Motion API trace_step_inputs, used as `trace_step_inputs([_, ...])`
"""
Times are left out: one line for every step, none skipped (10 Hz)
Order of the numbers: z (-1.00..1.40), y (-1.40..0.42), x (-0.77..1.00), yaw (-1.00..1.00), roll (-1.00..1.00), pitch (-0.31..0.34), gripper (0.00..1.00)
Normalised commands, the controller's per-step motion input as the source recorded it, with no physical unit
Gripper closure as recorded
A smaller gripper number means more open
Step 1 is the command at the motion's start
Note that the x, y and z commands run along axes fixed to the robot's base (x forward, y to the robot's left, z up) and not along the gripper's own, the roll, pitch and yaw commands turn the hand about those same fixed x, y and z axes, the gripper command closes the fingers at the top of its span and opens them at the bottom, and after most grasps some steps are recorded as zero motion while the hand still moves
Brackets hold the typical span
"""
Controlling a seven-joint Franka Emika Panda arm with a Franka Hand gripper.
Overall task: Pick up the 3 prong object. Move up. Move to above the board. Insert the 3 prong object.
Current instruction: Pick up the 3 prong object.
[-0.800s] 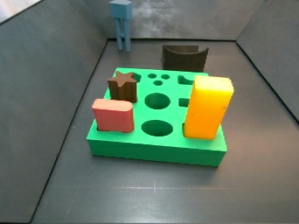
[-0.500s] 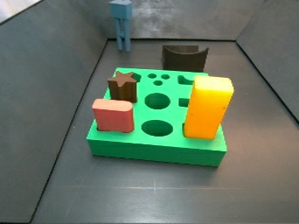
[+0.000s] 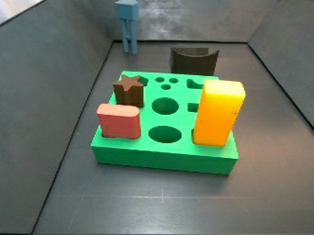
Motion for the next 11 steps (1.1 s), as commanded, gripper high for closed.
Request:
trace_step_inputs([-0.02, 0.32, -0.50, -0.09, -0.07, -0.059, 0.00])
trace_step_inputs([-0.01, 0.29, -0.22, -0.31, -0.09, -0.130, 0.00])
trace_step_inputs([0.00, 0.27, -0.16, -0.46, -0.12, -0.223, 0.00])
trace_step_inputs([0.01, 0.21, -0.03, -0.40, -0.13, -0.209, 0.00])
trace_step_inputs([0.00, 0.13, 0.06, -0.37, -0.08, -0.171, 0.00])
trace_step_inputs([0.02, 0.11, 0.09, -0.33, -0.10, -0.181, 0.00])
trace_step_inputs([0.00, 0.06, 0.13, -0.32, -0.08, -0.184, 0.00])
trace_step_inputs([0.00, 0.02, 0.15, -0.37, -0.11, -0.244, 0.00])
trace_step_inputs([0.00, 0.12, 0.11, -0.31, -0.10, -0.209, 0.00])
trace_step_inputs([0.00, 0.11, 0.10, -0.35, -0.09, -0.216, 0.00])
trace_step_inputs([-0.01, 0.12, 0.18, -0.34, -0.08, -0.203, 0.00])
